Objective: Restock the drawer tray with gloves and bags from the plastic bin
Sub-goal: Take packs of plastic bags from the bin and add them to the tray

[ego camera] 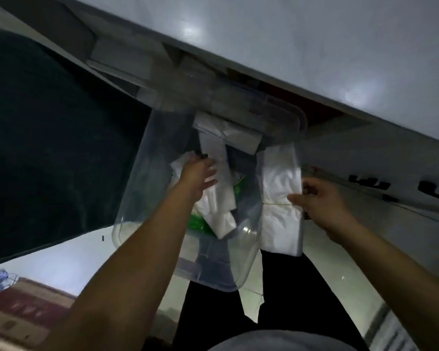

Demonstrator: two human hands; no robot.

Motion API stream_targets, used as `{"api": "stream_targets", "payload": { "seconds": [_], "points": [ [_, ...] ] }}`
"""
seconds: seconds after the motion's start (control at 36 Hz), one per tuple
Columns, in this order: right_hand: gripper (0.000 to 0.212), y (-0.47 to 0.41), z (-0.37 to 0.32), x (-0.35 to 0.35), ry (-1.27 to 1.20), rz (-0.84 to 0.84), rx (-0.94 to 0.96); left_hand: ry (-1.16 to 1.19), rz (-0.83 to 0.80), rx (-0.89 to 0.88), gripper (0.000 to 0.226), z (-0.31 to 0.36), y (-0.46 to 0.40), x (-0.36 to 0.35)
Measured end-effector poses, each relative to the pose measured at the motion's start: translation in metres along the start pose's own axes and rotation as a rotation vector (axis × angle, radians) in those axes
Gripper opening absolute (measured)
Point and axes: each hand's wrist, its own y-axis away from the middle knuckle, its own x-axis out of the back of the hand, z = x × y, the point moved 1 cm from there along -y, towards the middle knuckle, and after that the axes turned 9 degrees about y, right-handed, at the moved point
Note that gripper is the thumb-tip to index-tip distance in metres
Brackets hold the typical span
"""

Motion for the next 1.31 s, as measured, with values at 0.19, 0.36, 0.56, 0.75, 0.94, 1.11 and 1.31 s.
{"api": "stream_targets", "payload": {
  "seconds": [0.19, 0.36, 0.56, 0.75, 0.94, 1.11, 1.31],
  "points": [
    [0.024, -0.012, 0.022, 0.003, -0.080, 0.043, -0.049, -0.095, 0.013, 0.051, 0.019, 0.025, -0.089, -0.039],
    [0.024, -0.014, 0.031, 0.001, -0.128, 0.085, -0.050, 0.048, -0.035, -0.019, 0.042, 0.018, -0.111, -0.056],
    [0.027, -0.013, 0.034, 0.003, -0.157, 0.085, -0.024, -0.380, 0.137, -0.180, 0.071, 0.016, -0.131, -0.060],
    [0.027, -0.011, 0.037, 0.004, -0.188, 0.078, -0.028, -0.603, 0.258, -0.304, 0.040, 0.024, -0.132, -0.061],
    [0.030, 0.013, 0.014, 0.007, -0.156, 0.017, 0.011, 0.078, 0.171, -0.174, 0.040, 0.014, -0.044, -0.043],
    [0.030, 0.042, -0.023, 0.016, -0.014, -0.087, 0.167, 0.273, 0.117, -0.197, 0.025, -0.012, 0.084, 0.015],
    [0.034, 0.063, -0.071, 0.033, 0.252, -0.148, 0.509, 0.286, 0.095, -0.354, 0.041, -0.023, 0.218, 0.055]
  ]
}}
